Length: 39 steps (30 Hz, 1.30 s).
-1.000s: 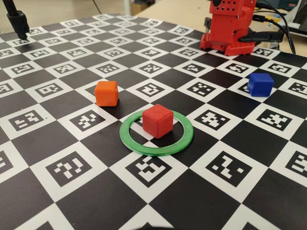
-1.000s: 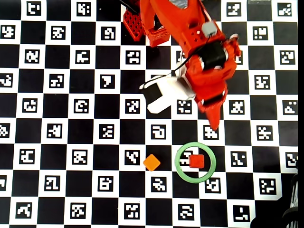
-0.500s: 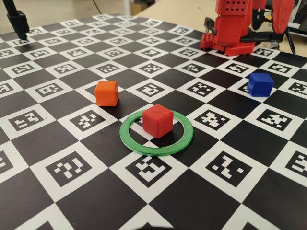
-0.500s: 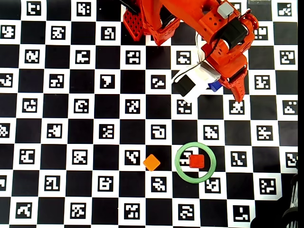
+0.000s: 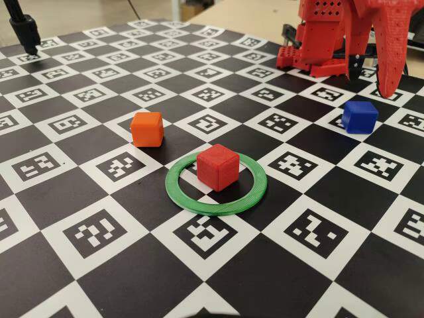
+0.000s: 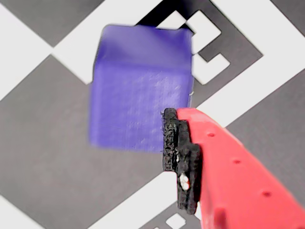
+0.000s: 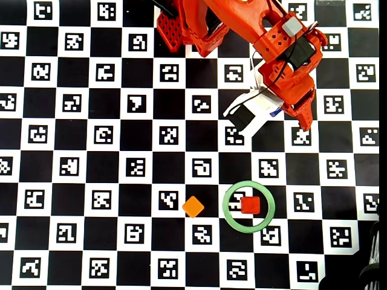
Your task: Grab the red cube then put it in the green circle then put the blue cube on top and finally the orange cube on top
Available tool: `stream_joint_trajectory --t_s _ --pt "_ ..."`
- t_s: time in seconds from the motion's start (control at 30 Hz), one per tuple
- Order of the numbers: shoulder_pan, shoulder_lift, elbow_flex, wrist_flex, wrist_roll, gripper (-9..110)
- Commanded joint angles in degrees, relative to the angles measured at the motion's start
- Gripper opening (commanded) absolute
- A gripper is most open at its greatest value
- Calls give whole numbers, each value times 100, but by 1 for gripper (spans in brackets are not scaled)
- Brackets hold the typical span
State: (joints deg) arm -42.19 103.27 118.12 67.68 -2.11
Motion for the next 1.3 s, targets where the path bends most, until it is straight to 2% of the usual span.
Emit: stream_joint_trajectory --t_s 0.0,1.27 --pt "-79 -26 -18 -176 26 46" --pt "-457 -352 861 -1187 193 46"
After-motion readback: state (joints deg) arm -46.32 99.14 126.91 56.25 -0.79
